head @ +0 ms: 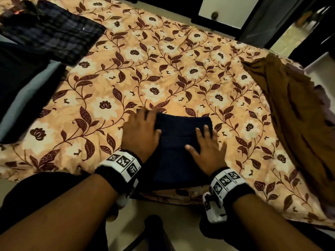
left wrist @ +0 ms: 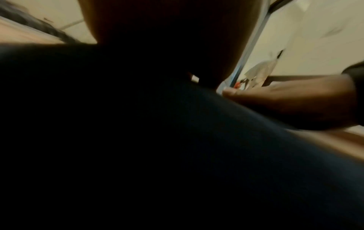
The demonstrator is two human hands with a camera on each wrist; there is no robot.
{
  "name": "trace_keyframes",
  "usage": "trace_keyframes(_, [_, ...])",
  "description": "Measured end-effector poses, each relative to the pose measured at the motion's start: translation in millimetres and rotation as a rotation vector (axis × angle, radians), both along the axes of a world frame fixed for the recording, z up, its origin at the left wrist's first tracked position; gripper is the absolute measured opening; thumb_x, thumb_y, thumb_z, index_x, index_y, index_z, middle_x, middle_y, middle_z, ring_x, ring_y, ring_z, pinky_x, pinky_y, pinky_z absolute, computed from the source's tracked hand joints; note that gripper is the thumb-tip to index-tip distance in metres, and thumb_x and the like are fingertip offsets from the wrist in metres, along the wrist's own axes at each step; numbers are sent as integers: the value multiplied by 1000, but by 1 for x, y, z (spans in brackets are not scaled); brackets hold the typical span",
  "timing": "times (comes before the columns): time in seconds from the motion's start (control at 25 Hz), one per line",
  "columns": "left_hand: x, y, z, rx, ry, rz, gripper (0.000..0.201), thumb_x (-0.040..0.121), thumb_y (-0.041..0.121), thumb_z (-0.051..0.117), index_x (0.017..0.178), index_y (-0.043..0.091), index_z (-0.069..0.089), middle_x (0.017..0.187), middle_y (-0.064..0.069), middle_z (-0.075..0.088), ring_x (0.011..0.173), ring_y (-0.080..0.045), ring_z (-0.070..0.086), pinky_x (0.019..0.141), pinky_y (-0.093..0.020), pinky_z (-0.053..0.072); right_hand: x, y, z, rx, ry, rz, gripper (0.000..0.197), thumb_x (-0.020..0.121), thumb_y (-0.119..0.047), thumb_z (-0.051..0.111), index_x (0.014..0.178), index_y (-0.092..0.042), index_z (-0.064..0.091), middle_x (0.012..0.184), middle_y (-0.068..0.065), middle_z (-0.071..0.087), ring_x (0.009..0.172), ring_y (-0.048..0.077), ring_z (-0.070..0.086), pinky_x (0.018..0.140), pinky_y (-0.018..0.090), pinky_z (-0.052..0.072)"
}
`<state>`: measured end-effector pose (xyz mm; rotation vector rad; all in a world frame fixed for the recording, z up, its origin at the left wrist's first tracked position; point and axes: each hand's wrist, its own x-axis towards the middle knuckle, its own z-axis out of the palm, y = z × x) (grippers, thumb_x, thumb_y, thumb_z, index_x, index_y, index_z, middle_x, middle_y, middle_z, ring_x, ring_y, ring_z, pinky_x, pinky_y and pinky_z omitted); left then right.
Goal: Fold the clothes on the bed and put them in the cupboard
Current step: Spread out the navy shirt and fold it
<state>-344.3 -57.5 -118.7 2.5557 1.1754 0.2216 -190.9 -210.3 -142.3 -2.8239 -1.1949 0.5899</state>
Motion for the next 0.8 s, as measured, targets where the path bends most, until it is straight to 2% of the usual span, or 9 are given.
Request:
trace_keyframes(0.08, [11, -8, -17, -96, 139, -133, 66, 96, 57, 36, 154, 34, 13, 163, 0, 10, 148, -27, 7, 114, -55, 13, 4, 23, -3, -42, 46, 109, 69, 92, -68, 26, 151, -39, 4, 160, -12, -8, 147, 18, -12, 111, 59, -11])
trace_keyframes(0.16, [11, -5, -42, -194, 298, -164, 67, 95, 66, 19, 153, 40, -2, 163, 10, -10, 149, -20, -12, 112, -63, -4, 18, 27, -13, -110, 106, 121, 71, 87, -75, 22, 149, -47, 3, 158, -19, -7, 148, 15, -8, 110, 62, -12])
trace_keyframes(0.32, [5, 2, -51, -269, 348, -185, 69, 93, 70, 15, 151, 43, -10, 160, 16, -18, 148, -15, -18, 110, -68, -10, 96, -23, -25, -160, 173, -202, 91, 65, -95, 9, 145, -53, 0, 159, -15, -10, 147, 25, -9, 112, 63, -7])
trace_keyframes(0.4, [9, 3, -40, -237, 390, -162, 69, 93, 69, 19, 153, 41, -3, 162, 13, -12, 149, -18, -13, 110, -68, -7, 116, -40, -12, -144, 168, -245, 81, 75, -89, 14, 143, -49, 27, 159, -7, 17, 145, 32, 14, 113, 61, 9])
trace_keyframes(0.48, [23, 4, -27, -114, 391, -142, 64, 95, 64, 28, 152, 37, 17, 163, 6, 1, 150, -24, -5, 110, -67, -4, 111, -44, 0, 91, 191, -297, 56, 85, -76, 31, 113, -38, 62, 126, 2, 59, 124, 31, 49, 104, 48, 34])
trace_keyframes(0.52, [34, 5, -21, -50, 359, -149, 59, 96, 60, 33, 149, 35, 27, 163, 3, 8, 150, -26, 1, 111, -66, -2, 104, -41, 2, 244, 239, -328, 44, 90, -63, 43, 106, -30, 68, 115, 2, 65, 114, 25, 56, 97, 37, 40])
trace_keyframes(0.6, [56, 14, -15, -24, 316, -182, 51, 96, 51, 41, 143, 31, 38, 158, -2, 25, 146, -28, 17, 112, -65, 3, 96, -29, 2, 402, 360, -375, 31, 92, -33, 61, 116, -13, 66, 111, 2, 65, 103, 14, 57, 88, 25, 41])
trace_keyframes(0.64, [66, 21, -13, -61, 341, -186, 51, 95, 51, 44, 142, 30, 40, 153, -4, 34, 142, -29, 27, 112, -64, 8, 97, -19, 1, 446, 425, -410, 31, 90, -26, 65, 116, -10, 65, 104, 3, 66, 95, 15, 59, 84, 26, 44])
trace_keyframes(0.8, [74, 58, -8, -225, 522, -117, 67, 83, 67, 58, 135, 27, 47, 135, -7, 50, 127, -34, 46, 107, -55, 25, 115, 28, -2, 354, 480, -460, 25, 81, -27, 74, 74, -12, 55, 67, 2, 52, 59, 18, 47, 60, 27, 39])
